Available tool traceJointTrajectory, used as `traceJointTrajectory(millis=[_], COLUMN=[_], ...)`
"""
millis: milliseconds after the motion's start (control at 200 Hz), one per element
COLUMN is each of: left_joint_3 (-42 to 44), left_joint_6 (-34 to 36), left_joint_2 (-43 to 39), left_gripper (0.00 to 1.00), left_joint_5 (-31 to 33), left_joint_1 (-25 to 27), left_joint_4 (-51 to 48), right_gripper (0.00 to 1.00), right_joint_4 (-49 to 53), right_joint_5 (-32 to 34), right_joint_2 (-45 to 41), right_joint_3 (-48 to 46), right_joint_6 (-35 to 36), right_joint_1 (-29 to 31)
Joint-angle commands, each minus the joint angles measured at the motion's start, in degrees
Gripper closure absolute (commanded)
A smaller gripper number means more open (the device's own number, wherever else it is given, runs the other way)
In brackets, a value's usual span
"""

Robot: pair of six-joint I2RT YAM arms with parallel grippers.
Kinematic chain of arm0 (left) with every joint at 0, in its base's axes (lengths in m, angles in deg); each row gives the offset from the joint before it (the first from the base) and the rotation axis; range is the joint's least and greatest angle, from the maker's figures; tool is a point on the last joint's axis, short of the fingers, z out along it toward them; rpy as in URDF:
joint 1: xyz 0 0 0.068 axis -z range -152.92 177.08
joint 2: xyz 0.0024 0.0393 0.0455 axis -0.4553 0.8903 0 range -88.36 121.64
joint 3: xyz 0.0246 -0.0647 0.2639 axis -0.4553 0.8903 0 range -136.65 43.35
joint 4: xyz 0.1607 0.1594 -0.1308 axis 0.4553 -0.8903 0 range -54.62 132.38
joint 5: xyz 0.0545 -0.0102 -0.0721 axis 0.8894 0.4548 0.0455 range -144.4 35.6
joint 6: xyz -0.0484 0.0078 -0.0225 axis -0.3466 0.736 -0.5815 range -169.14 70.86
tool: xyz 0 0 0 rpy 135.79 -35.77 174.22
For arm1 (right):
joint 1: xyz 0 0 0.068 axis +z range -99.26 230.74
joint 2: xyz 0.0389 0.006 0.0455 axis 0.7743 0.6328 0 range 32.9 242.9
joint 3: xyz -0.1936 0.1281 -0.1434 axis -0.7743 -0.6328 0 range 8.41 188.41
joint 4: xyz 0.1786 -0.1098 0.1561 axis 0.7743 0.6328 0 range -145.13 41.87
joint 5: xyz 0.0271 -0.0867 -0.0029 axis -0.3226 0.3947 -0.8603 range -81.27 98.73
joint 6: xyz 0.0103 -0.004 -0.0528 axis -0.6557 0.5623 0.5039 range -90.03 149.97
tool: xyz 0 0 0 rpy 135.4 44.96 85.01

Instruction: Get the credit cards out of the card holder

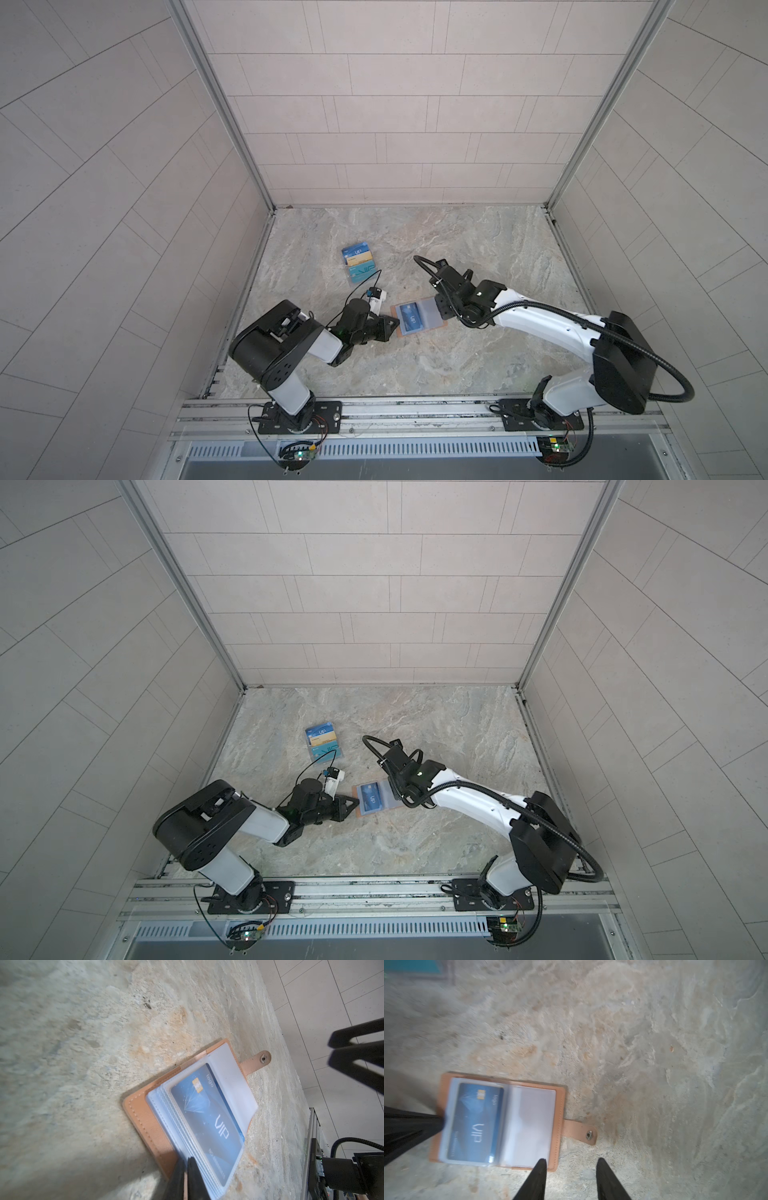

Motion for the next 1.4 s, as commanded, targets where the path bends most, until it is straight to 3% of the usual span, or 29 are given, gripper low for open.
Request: traceJointTrajectory(millis=[0, 175, 476, 916, 1126, 1392], left_joint_3=[0.7, 0.1, -1.7, -2.4, -2.1, -1.1], left_joint_6=[0.0, -0.1, 1.4, 4.6, 4.1, 2.7], left_joint_2=[-0.2, -0.9, -3.1, -4.3, -4.5, -7.2], left_gripper=[0.88, 0.89, 0.89, 0.90, 0.89, 0.89], left_joint_5=[2.7, 3.1, 4.1, 4.8, 3.5, 6.5], left_joint_1=[0.1, 0.1, 0.1, 0.2, 1.4, 6.4], left_joint_4=[-6.0, -6.5, -10.5, -16.0, -16.5, -20.8], right_gripper=[0.57, 0.57, 0.58, 0.62, 0.63, 0.64], right_joint_4=[-3.3, -9.8, -15.9, -22.8, -28.4, -34.2], right_joint_5=[-15.5, -29.1, -37.2, -40.3, -43.8, -44.4], right_joint_2=[0.6, 5.0, 12.6, 18.5, 17.2, 11.6], right_joint_3=[-1.0, -1.7, -2.5, -4.5, -8.6, -16.7], right_joint_6=[1.5, -0.6, -3.8, -7.8, -11.1, -15.5], right_joint_1=[-1.3, -3.5, -6.7, -6.9, -6.6, -5.7])
